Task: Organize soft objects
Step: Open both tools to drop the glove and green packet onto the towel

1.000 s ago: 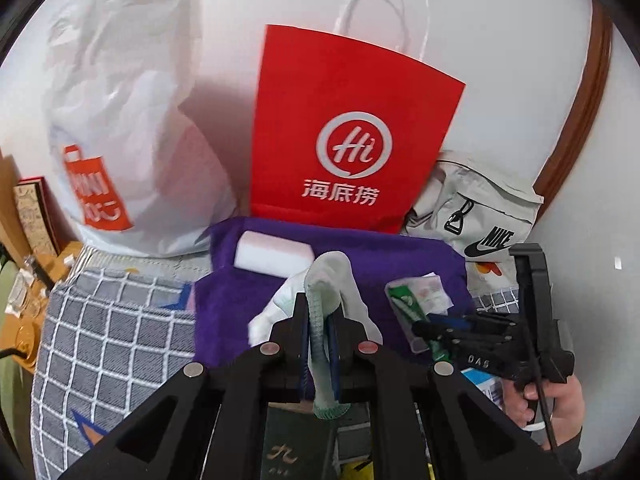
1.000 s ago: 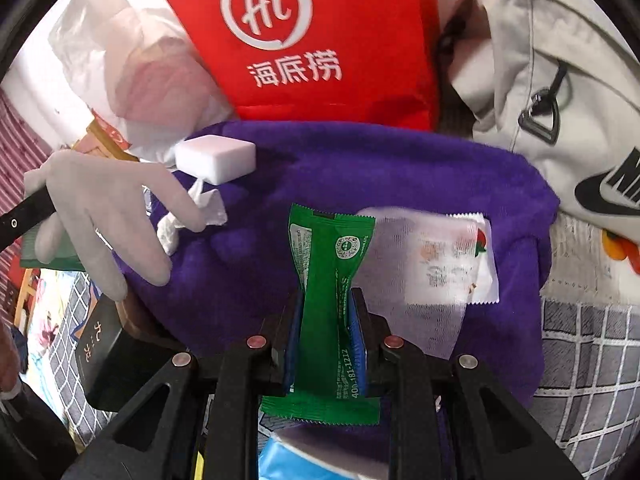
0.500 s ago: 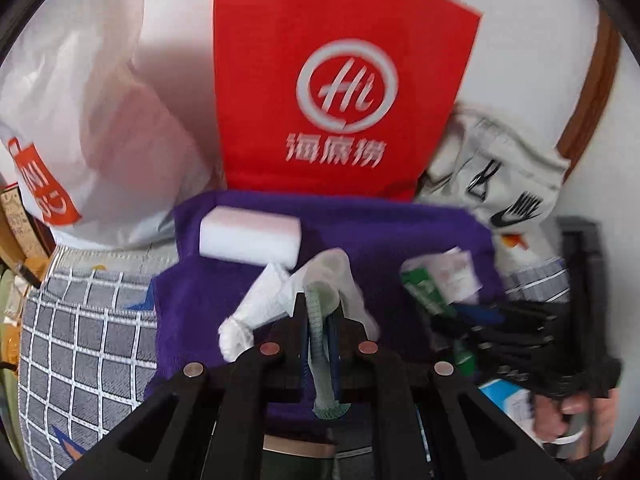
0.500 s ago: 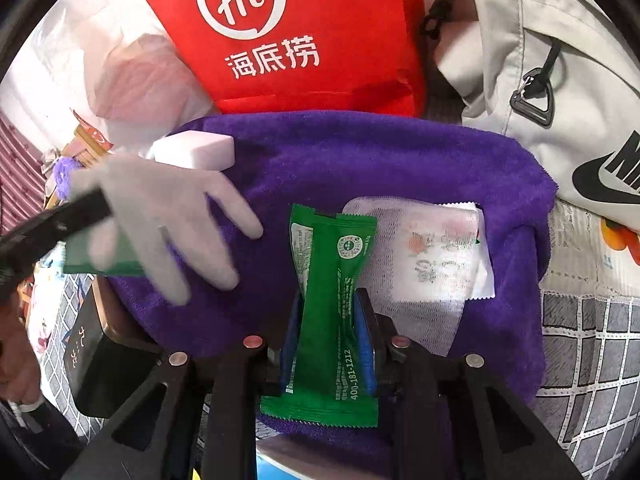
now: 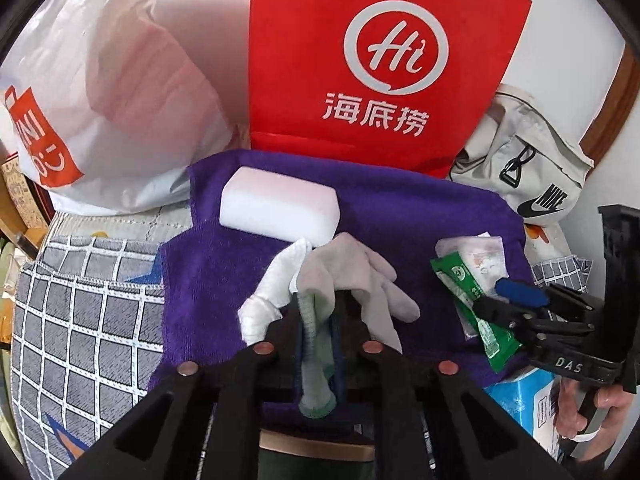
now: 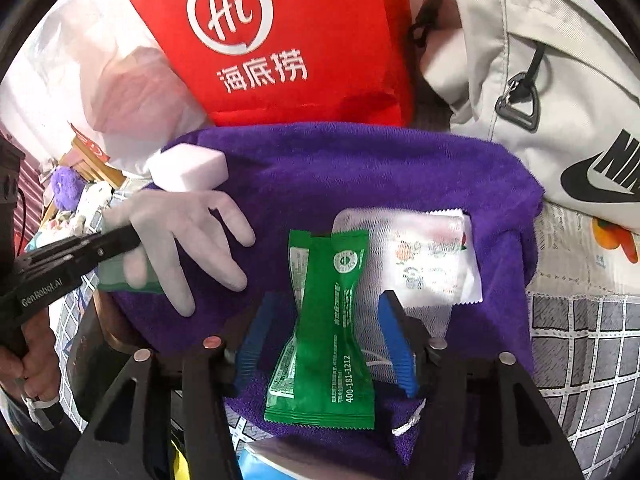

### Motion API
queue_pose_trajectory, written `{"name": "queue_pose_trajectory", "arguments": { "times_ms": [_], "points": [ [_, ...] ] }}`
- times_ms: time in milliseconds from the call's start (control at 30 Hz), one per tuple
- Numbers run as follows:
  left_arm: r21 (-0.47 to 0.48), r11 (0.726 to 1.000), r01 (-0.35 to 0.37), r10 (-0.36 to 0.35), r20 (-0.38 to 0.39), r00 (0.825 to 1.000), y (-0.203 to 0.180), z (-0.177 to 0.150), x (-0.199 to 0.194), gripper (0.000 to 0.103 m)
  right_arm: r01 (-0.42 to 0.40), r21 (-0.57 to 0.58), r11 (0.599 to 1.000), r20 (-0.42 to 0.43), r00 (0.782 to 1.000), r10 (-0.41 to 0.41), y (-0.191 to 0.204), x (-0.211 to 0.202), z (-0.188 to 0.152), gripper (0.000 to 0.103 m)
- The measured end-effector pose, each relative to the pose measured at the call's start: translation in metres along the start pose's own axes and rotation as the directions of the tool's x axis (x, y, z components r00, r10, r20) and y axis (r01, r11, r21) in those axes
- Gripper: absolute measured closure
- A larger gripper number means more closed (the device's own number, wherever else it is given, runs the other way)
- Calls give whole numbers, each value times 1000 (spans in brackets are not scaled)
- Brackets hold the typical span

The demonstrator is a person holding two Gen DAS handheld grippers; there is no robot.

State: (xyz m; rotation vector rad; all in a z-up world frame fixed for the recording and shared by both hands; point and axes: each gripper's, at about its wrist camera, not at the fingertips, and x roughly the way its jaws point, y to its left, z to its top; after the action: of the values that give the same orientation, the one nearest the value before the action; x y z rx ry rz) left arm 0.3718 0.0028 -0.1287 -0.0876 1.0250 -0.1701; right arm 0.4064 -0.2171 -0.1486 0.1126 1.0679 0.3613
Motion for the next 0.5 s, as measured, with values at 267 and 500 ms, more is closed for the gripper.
{"name": "queue_pose_trajectory", "arguments": {
  "times_ms": [267,500],
  "points": [
    [-40,998,-50,50,24,998,11,-8,-25,58,88,53,995,108,990,-93,-4,-32,-3,37],
    [-89,992,-86,94,96,991,22,-24,-67,58,106,7,994,108,989,-106,20,-53,-24,31]
  ]
}}
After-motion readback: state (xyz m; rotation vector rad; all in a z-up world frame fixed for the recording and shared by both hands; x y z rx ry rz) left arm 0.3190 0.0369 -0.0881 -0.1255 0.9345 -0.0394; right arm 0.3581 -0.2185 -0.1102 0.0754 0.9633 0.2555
